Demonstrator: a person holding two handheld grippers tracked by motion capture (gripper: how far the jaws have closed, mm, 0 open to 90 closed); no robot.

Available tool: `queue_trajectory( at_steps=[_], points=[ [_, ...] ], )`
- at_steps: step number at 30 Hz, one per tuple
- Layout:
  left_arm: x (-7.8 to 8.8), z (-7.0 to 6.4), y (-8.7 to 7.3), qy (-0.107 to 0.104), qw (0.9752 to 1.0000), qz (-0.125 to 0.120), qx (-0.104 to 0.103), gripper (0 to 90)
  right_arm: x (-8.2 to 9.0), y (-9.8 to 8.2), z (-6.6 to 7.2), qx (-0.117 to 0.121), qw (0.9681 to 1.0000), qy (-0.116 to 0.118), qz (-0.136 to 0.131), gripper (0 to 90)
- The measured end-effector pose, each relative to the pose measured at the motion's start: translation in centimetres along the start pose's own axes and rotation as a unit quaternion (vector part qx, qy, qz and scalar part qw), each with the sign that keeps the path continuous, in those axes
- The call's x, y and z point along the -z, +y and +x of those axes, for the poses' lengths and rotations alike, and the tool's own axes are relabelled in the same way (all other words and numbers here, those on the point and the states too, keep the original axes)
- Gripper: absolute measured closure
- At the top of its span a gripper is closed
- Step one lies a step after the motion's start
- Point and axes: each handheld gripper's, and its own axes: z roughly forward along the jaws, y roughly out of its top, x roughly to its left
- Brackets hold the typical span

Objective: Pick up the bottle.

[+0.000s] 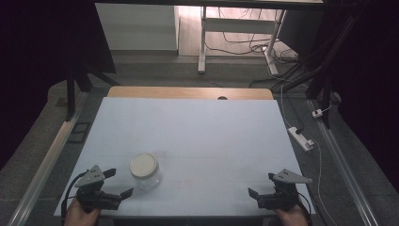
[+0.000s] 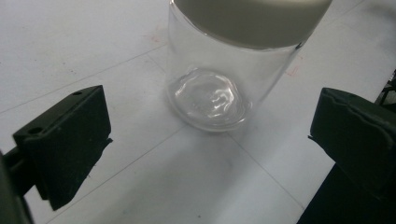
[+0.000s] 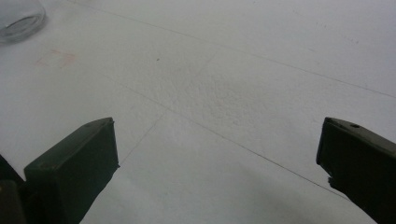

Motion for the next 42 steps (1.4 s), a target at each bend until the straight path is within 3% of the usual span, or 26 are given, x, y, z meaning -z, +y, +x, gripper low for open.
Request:
queue_trajectory(
  at_steps=[8,11,16,27,42],
  points=[
    [-0.6,0.1,0.5,-0.006,0.9999,-0.007,0.008,0.0,-0.1,0.0,0.0,0.000,1.0000,0.002,0.004,0.0],
    [-1.0,0.0,0.8,-0.019,0.9998,-0.003,-0.004,0.0,-0.1,0.1,0.0,-0.001,1.0000,0.003,0.005,0.0],
    [-2.0,-0.3,1.4,-0.021,0.9993,0.005,-0.030,0.0,-0.2,0.1,0.0,-0.002,1.0000,0.003,0.007,0.0],
    [-4.0,-0.3,2.5,-0.043,0.9978,0.020,-0.047,0.0,-0.2,0.1,0.0,0.000,0.9999,0.003,0.010,0.0],
    [-6.4,-0.6,3.5,-0.032,0.9956,0.032,-0.082,0.0,-0.3,0.1,0.0,0.003,0.9999,0.003,0.013,0.0]
  ],
)
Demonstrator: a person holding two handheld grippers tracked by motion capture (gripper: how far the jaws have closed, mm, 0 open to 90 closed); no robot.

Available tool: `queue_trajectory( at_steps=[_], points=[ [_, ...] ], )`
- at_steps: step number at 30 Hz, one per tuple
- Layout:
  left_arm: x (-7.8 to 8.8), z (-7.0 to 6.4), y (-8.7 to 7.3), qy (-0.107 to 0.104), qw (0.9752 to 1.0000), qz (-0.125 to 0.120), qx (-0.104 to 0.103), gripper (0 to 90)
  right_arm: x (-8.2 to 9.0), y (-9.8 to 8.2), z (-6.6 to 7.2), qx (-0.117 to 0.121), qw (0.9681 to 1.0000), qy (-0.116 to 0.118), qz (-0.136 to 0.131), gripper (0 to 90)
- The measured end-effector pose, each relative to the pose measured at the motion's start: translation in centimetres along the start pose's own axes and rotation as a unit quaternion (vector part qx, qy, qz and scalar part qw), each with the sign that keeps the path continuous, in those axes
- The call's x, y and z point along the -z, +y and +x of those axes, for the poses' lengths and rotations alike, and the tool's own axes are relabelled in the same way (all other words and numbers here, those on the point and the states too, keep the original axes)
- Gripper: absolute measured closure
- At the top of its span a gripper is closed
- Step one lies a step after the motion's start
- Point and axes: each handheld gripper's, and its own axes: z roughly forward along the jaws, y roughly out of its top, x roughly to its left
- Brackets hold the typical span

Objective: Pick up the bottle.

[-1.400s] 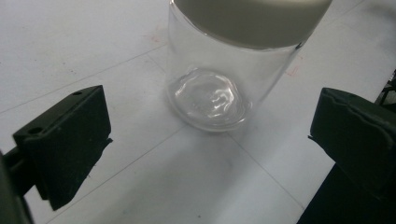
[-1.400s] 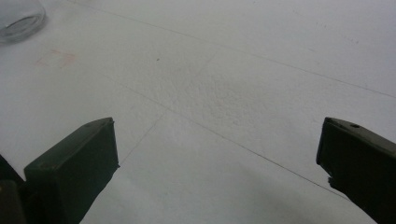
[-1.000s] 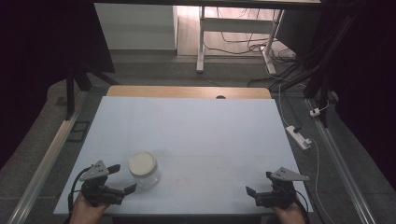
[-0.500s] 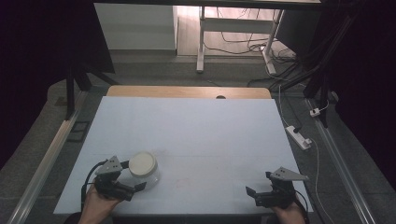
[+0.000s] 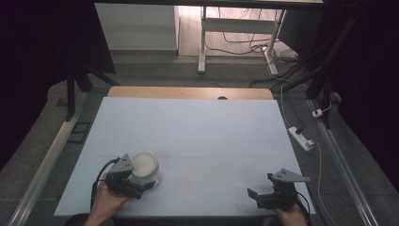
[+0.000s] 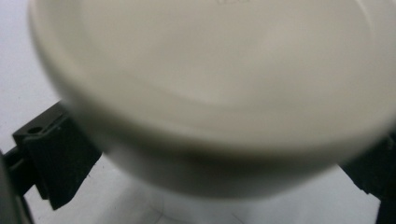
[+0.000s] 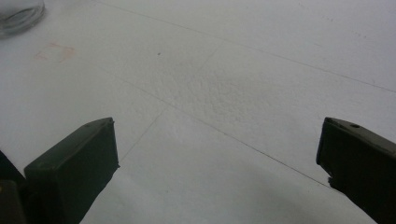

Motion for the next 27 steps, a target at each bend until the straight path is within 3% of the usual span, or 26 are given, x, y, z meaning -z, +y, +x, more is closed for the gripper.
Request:
queue_trajectory(
  at_steps=[7,11,27],
  points=[
    [-0.38,0.22,-0.03,0.004,1.0000,0.007,0.003,1.8,0.02,0.00,0.03,0.001,1.0000,0.000,0.000,0.0],
    [-0.37,0.46,-0.23,-0.005,1.0000,0.003,0.008,5.0,0.01,0.00,0.05,0.003,1.0000,0.000,0.000,0.0],
    [-0.14,0.28,0.03,0.007,0.9999,0.012,-0.003,7.3,0.01,0.00,0.09,0.005,1.0000,0.000,-0.001,0.0]
  ],
)
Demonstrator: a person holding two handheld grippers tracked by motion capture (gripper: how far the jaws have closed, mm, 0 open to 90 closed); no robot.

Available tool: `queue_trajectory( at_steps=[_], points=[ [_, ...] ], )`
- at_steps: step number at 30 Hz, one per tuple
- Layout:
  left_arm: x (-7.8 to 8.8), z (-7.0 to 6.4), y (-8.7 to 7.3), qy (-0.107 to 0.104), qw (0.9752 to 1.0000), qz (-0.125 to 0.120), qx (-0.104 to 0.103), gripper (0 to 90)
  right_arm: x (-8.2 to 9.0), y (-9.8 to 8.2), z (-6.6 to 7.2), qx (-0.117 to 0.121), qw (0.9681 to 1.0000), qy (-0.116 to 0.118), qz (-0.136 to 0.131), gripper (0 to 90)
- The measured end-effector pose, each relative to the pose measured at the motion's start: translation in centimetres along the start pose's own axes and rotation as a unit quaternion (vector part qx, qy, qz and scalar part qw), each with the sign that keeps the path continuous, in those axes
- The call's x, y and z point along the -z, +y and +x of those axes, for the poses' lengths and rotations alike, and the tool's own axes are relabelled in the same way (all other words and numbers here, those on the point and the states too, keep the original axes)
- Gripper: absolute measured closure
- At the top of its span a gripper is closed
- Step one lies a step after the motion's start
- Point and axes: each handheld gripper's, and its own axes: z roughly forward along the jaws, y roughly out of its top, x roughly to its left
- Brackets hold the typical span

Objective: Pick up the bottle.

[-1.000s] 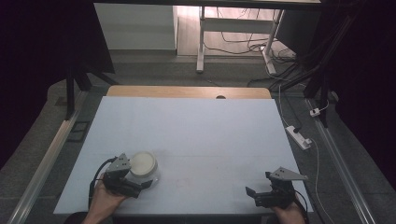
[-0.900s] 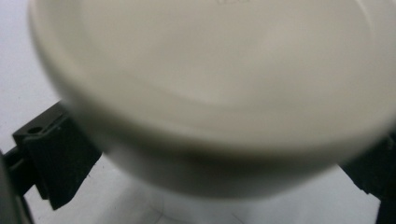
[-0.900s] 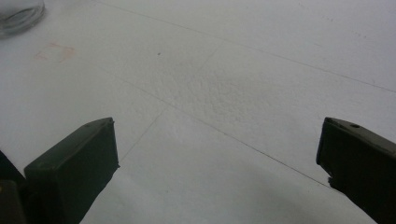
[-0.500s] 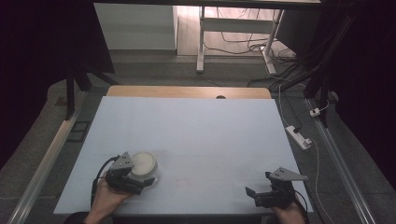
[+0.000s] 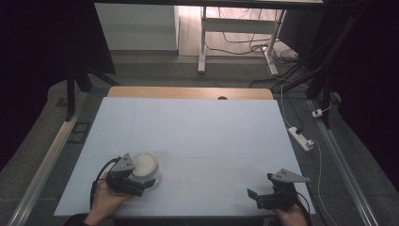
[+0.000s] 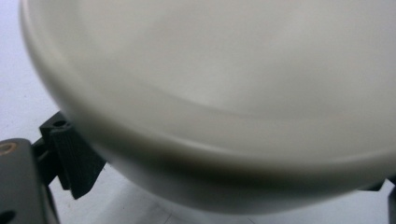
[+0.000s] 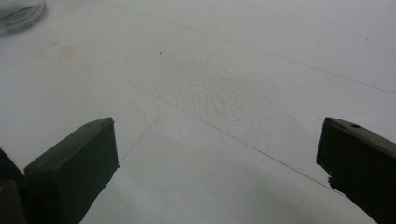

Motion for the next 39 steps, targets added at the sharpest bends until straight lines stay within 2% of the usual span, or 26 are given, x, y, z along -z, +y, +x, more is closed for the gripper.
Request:
queue_trajectory(
  at_steps=[6,17,29,39],
  points=[
    [0.0,0.1,0.1,-0.002,1.0000,-0.001,0.006,7.4,0.0,0.0,0.0,0.000,1.0000,0.000,0.000,0.0],
    [0.2,0.0,0.5,-0.002,1.0000,0.000,0.004,7.5,0.0,0.0,0.0,-0.001,1.0000,0.001,0.000,0.0],
    [0.8,-0.1,2.1,-0.010,0.9999,-0.012,-0.002,7.5,0.0,0.0,-0.1,-0.005,1.0000,0.001,0.000,0.0],
    [0.8,-0.2,3.9,-0.016,0.9996,-0.016,-0.019,7.6,0.0,0.0,-0.1,-0.006,1.0000,0.001,-0.001,0.0]
  ],
)
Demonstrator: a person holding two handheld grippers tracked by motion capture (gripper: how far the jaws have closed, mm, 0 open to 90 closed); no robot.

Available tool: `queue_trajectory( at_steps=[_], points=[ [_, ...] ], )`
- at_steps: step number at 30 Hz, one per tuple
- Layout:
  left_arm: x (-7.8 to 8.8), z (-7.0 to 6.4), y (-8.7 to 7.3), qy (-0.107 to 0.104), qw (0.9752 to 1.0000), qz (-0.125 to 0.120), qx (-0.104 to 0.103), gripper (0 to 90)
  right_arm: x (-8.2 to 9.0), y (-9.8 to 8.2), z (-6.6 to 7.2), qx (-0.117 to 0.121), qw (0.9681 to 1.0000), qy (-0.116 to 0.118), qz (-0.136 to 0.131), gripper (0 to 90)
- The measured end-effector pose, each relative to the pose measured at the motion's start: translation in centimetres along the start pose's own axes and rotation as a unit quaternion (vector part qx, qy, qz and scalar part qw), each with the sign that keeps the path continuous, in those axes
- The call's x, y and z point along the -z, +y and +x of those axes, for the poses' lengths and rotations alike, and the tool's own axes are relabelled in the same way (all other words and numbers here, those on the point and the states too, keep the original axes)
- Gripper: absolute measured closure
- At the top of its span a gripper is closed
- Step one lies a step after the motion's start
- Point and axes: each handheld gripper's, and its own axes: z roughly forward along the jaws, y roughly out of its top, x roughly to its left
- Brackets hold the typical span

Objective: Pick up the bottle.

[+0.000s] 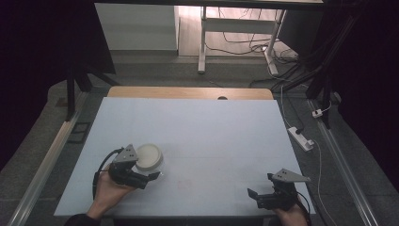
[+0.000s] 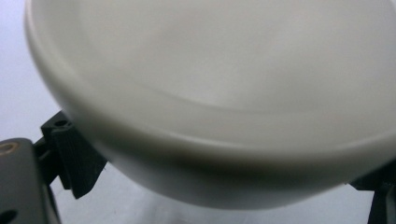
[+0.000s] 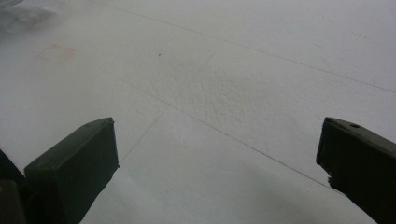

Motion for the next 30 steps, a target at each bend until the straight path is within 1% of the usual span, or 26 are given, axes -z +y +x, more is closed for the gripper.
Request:
queue_trajectory(
  at_steps=[9,15,19,30],
  points=[
    [-0.5,-0.1,2.1,-0.020,0.9997,-0.007,-0.011,7.5,0.0,0.0,0.0,-0.002,1.0000,0.000,-0.001,0.0],
    [-1.1,-0.1,3.5,-0.027,0.9994,-0.008,-0.019,7.6,0.0,0.0,0.0,-0.003,1.0000,0.000,-0.001,0.0],
    [-1.7,-0.1,4.4,-0.033,0.9991,-0.009,-0.024,7.6,0.0,0.0,-0.1,-0.003,1.0000,0.001,-0.002,0.0],
    [-3.7,-0.6,6.8,-0.050,0.9978,0.000,-0.043,7.6,0.0,0.0,-0.1,-0.004,1.0000,0.001,-0.003,0.0]
  ],
)
